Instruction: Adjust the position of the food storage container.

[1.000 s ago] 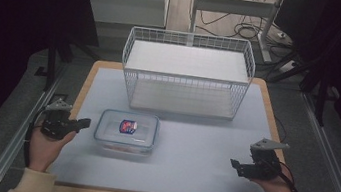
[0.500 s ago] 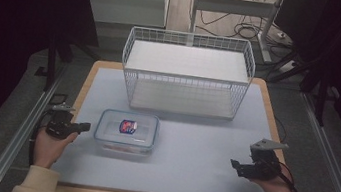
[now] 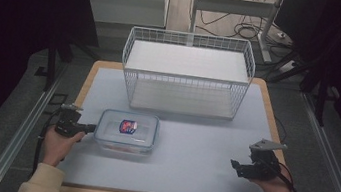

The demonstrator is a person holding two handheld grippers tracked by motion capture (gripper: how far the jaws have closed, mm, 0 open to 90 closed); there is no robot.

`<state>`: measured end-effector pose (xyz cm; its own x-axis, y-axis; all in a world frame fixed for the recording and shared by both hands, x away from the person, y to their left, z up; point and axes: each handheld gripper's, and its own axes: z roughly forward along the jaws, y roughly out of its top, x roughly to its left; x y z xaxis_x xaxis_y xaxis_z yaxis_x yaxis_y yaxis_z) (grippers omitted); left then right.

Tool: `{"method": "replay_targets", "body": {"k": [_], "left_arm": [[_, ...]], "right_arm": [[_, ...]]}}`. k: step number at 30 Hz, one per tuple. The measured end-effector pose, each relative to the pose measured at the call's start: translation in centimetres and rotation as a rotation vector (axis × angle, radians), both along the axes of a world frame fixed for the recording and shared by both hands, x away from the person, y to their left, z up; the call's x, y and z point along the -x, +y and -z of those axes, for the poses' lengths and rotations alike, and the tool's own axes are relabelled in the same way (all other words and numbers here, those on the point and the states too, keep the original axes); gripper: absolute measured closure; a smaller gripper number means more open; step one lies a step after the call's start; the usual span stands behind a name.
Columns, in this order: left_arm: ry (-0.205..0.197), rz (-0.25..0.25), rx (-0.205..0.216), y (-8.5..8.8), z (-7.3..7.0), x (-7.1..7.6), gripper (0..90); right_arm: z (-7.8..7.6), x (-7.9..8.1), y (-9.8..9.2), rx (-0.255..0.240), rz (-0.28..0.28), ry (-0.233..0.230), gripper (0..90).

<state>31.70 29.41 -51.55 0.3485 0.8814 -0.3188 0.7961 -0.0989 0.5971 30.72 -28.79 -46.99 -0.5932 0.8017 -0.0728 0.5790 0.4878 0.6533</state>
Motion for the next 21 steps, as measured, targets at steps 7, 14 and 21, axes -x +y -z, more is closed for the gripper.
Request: {"method": "replay_targets", "body": {"k": [7,14,21], "left_arm": [[0.001,0.016,-0.008,-0.5,0.1,0.0,90.0],[-0.004,0.060,0.003,-1.6,0.0,0.0,90.0],[-0.007,0.093,0.016,-3.0,0.0,-0.3,90.0]], "right_arm": [[0.0,0.0,0.0,0.002,0.000,-0.001,17.6],[0.0,0.0,0.0,0.004,0.000,-0.001,17.6],[0.0,0.0,-0.1,0.002,0.003,0.000,17.7]]}}
